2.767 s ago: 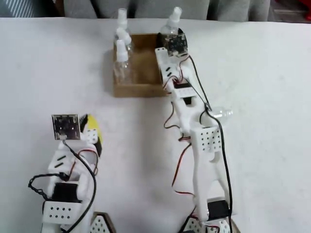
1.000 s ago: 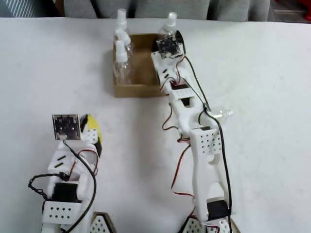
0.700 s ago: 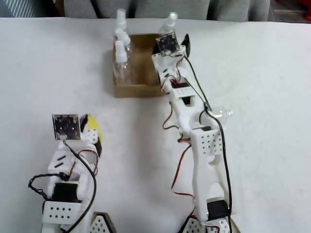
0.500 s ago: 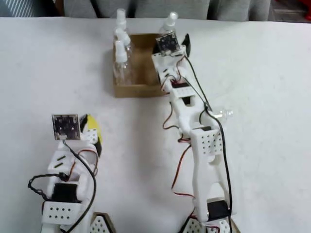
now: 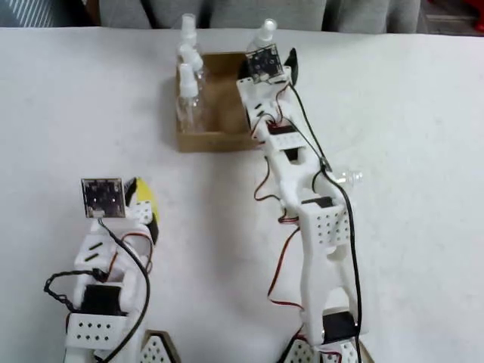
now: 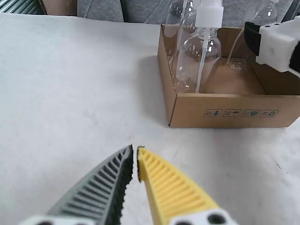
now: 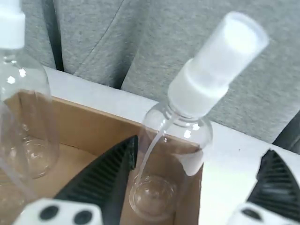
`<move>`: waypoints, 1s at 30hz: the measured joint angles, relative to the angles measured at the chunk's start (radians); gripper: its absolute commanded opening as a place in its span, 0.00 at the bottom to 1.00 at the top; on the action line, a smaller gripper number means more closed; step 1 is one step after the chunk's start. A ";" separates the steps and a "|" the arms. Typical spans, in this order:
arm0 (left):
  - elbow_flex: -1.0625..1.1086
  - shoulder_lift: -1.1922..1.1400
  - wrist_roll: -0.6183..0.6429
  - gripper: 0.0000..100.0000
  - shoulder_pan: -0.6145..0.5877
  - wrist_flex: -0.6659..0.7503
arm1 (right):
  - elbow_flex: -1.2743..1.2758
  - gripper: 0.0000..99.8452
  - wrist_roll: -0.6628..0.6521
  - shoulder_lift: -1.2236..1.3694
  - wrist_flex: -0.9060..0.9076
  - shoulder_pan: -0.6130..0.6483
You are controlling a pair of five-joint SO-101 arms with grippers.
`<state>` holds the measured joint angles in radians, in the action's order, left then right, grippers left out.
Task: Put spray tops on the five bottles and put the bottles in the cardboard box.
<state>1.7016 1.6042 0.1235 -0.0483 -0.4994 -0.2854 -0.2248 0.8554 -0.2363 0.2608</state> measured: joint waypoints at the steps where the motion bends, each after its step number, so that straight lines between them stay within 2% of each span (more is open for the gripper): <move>1: 0.000 0.000 0.000 0.02 0.000 0.000 | 0.021 0.35 0.002 -0.023 0.002 0.000; 11: 0.000 0.000 0.000 0.02 0.000 0.017 | 0.213 0.35 0.002 -0.192 0.002 0.000; 18: 0.000 0.000 0.000 0.02 0.000 0.017 | 0.456 0.35 0.002 -0.408 0.002 -0.018; 24: 0.000 0.000 0.000 0.02 0.000 0.017 | 0.736 0.35 0.002 -0.677 0.002 -0.081; 30: 0.000 0.000 0.000 0.02 0.000 0.017 | 1.019 0.35 0.002 -0.970 0.008 -0.199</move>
<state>1.7016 1.6042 0.1235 -0.0483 -0.4826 0.7334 -0.2232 -0.1143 -0.2286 0.0614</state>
